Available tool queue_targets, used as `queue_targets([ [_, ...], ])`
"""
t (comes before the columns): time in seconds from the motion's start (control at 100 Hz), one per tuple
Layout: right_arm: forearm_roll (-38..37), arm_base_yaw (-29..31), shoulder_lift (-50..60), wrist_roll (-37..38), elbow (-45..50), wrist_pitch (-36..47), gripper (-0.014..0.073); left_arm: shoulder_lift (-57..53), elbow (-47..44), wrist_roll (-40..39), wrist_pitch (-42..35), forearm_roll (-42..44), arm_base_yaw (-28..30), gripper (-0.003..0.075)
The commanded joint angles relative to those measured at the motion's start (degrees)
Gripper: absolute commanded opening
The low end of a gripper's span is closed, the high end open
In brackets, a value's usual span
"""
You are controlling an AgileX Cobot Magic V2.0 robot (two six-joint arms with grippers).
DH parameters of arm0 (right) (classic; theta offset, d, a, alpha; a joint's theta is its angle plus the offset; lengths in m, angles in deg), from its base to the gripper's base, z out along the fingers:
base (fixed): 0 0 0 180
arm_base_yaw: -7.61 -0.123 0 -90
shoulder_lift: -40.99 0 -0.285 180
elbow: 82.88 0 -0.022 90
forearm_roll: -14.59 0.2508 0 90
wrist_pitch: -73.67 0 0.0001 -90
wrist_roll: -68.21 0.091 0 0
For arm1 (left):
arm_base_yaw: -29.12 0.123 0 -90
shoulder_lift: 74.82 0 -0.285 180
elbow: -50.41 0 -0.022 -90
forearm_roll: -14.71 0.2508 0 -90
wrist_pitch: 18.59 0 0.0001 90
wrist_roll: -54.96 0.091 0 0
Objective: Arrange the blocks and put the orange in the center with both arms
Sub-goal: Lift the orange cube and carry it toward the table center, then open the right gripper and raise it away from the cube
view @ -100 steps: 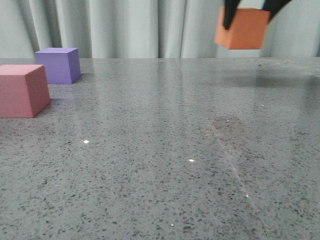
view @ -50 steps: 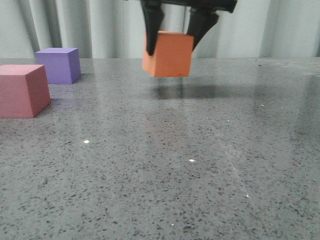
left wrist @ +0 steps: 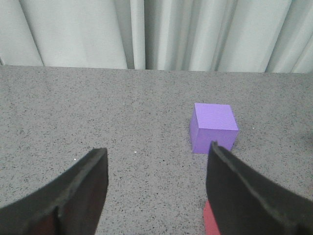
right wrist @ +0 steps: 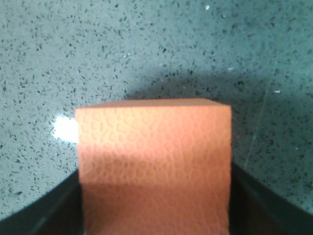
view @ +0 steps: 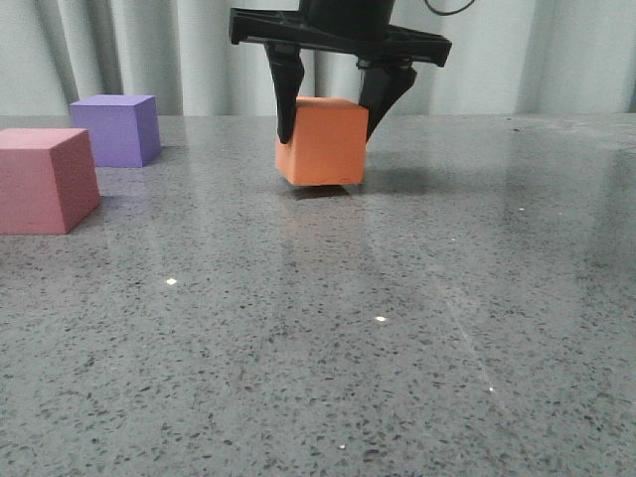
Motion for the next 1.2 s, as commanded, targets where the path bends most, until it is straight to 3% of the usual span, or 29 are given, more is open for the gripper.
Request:
queue_targets([
  [0.0, -0.23, 0.23, 3.36, 0.11, -2.02, 1.88, 0.0616, -0.01, 2.06, 0.04, -4.05, -0.83, -0.31, 0.0418],
  [0.11, -0.23, 0.23, 3.42, 0.11, -2.02, 1.70, 0.0579, -0.01, 2.06, 0.04, -4.05, -0.83, -0.31, 0.0418],
  [0.47, -0.62, 0.23, 7.13, 0.11, -2.02, -1.87, 0.0580, -0.01, 2.06, 0.04, -4.05, -0.83, -0.31, 0.0418],
  [0.62, -2.49, -0.06, 9.45, 0.05, -1.79, -7.59, 0.0580, -0.01, 2.06, 0.04, -4.05, -0.83, -0.31, 0.0418],
  [0.82, -3.81, -2.28, 13.97, 0.05, 2.35, -7.22, 0.0580, -0.01, 2.06, 0.04, -4.05, -0.83, -0.31, 0.0418],
  [0.96, -5.73, -4.60, 18.06, 0.05, 8.86, -4.49, 0.0580, -0.01, 2.06, 0.04, -4.05, -0.83, -0.31, 0.0418],
  [1.19, -6.47, -6.83, 28.53, 0.01, 24.30, 7.38, 0.0580, -0.01, 2.06, 0.04, -3.92, -0.83, -0.31, 0.0418],
])
